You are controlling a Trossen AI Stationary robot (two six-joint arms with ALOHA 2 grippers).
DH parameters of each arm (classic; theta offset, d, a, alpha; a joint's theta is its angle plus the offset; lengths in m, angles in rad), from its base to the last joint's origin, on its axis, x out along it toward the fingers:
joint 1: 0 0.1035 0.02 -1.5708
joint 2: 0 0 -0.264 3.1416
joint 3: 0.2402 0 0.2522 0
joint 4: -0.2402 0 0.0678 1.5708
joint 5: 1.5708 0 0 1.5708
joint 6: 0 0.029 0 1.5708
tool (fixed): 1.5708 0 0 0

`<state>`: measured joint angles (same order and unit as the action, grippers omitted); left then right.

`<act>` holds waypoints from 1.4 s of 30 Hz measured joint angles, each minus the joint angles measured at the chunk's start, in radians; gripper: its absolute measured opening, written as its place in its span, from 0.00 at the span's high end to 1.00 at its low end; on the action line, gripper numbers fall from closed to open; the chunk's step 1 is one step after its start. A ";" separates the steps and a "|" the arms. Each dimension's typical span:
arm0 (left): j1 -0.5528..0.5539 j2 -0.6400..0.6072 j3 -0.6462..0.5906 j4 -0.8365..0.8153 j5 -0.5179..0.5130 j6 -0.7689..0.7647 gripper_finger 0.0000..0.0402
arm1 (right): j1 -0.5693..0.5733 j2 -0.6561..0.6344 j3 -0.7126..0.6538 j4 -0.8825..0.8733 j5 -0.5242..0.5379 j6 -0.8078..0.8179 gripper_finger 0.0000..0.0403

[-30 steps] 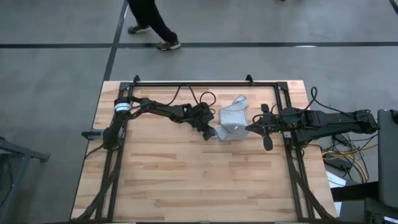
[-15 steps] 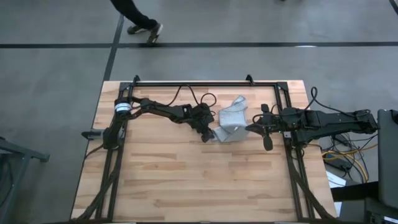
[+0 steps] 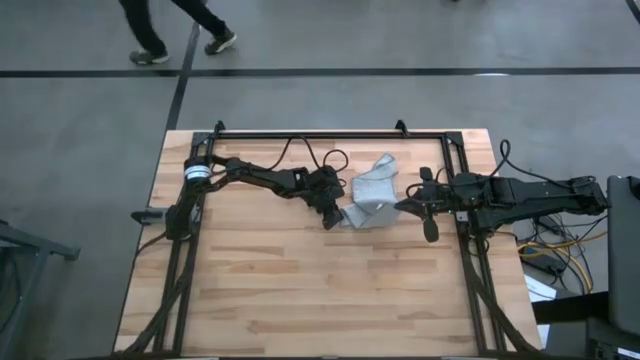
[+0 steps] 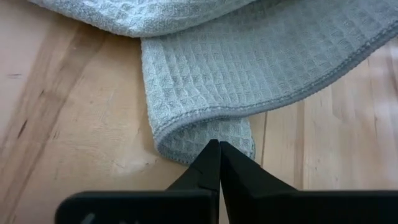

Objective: Fold microfiber towels
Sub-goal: Fold the gray on the table

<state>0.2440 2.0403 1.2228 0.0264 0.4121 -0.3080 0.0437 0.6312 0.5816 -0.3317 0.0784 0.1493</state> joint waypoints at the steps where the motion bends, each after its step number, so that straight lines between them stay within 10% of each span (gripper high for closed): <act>1: 0.000 0.000 0.000 0.000 -0.005 0.000 0.98 | 0.000 0.000 0.000 0.000 0.000 0.000 0.98; 28: -0.007 -0.055 0.000 -0.033 -0.043 -0.028 0.65 | 0.000 0.000 0.000 -0.001 0.000 -0.018 0.98; 37: -0.012 -0.097 0.000 -0.112 -0.310 0.129 0.59 | 0.000 -0.001 0.000 -0.001 0.000 -0.019 0.98; 42: -0.012 -0.097 0.000 -0.117 -0.265 0.145 0.59 | 0.000 -0.001 0.000 -0.001 0.000 -0.019 0.98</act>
<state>0.2321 1.9434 1.2228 -0.0904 0.1475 -0.1630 0.0437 0.6300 0.5812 -0.3325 0.0781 0.1307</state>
